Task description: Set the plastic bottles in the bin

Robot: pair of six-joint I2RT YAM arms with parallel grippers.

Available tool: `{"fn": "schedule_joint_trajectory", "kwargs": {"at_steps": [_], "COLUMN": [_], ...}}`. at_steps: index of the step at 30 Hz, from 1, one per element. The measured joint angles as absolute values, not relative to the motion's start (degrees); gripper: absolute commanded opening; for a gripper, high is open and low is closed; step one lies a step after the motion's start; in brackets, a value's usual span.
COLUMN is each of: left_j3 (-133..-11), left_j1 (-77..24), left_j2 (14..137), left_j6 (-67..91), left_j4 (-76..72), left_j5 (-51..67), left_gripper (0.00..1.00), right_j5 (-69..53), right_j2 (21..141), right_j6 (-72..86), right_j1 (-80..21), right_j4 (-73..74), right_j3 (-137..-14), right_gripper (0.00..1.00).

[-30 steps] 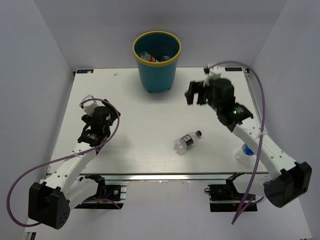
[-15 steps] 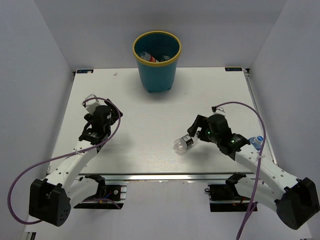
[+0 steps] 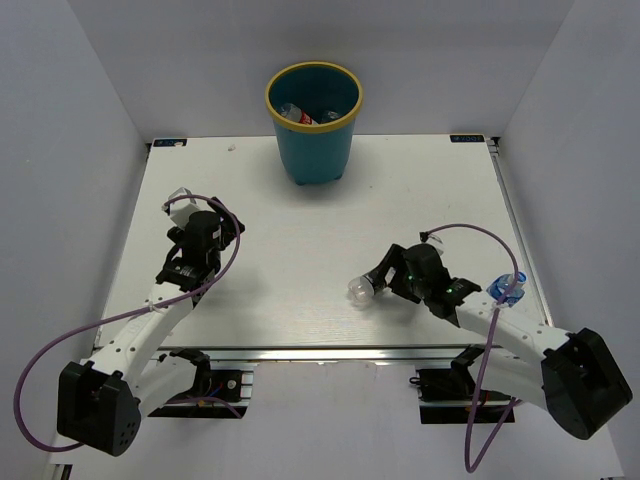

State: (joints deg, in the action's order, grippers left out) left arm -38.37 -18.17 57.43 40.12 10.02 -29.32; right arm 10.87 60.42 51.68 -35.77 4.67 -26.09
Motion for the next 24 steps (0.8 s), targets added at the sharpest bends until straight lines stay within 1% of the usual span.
{"fn": "schedule_joint_trajectory", "kwargs": {"at_steps": [8,9,14,18,19,21,22,24], "left_j3": [-38.4,-38.4,-38.4,-38.4,-38.4,-38.4,-38.4,-38.4], "left_j1": [-18.2,-18.2,-18.2,-18.2,-18.2,-18.2,-18.2,-18.2], "left_j2": [57.5,57.5,57.5,57.5,57.5,57.5,57.5,57.5], "left_j6": [40.1,40.1,40.1,40.1,40.1,40.1,40.1,40.1], "left_j4": [10.0,10.0,10.0,10.0,10.0,10.0,10.0,10.0], "left_j5": [-29.3,-29.3,-29.3,-29.3,-29.3,-29.3,-29.3,-29.3], "left_gripper": [0.98,0.98,0.98,0.98,0.98,0.98,0.98,0.98], "right_j5": [11.7,11.7,12.2,13.2,13.4,13.6,13.7,13.6], "right_j2": [67.1,67.9,71.3,74.2,75.1,76.8,77.8,79.5], "right_j6": [53.2,53.4,53.2,52.4,52.1,51.6,51.4,50.7], "right_j1": [-36.0,-36.1,-36.1,-36.1,-36.1,-36.1,-36.1,-36.1], "right_j4": [-1.9,-3.0,-6.7,-8.0,-8.1,-8.4,-8.8,-9.6], "right_j3": [-25.4,-25.4,-26.0,-27.5,-27.9,-28.9,-29.4,-30.7], "right_gripper": [0.89,0.88,0.76,0.73,0.68,0.62,0.55,0.47]}}
